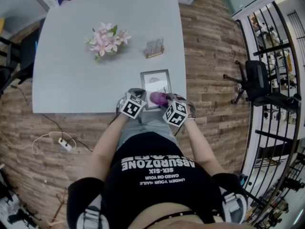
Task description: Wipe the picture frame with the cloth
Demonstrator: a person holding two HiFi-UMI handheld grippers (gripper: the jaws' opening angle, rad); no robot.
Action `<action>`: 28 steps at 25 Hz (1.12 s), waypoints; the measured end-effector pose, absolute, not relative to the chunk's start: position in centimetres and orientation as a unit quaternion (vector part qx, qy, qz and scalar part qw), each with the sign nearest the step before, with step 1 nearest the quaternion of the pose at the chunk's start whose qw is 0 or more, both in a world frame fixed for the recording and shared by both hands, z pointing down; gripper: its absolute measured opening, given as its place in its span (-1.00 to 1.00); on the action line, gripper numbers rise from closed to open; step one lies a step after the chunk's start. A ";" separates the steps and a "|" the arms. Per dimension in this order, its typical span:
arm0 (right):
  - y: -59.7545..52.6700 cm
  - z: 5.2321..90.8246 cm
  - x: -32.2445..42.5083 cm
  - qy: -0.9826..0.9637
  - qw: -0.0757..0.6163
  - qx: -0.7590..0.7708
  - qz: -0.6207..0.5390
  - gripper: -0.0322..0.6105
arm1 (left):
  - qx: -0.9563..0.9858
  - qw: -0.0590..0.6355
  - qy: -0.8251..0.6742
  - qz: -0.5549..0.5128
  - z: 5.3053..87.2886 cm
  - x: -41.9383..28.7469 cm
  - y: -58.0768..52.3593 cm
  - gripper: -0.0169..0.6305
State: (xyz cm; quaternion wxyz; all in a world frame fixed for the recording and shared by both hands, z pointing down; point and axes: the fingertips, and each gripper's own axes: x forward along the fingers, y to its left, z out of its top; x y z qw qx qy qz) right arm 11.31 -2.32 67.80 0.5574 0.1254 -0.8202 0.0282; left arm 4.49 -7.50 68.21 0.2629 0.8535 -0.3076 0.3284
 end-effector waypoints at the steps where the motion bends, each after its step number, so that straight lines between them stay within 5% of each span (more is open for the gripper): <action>1: -2.5 67.8 11.3 -0.820 0.557 0.126 0.031 -0.53 | 0.853 0.263 -0.307 0.329 68.2 4.5 -7.5 -0.90; 28: -11.0 67.7 9.2 -0.832 0.480 0.275 0.037 -0.50 | 0.851 0.273 -0.286 0.345 68.3 4.5 -7.5 -0.90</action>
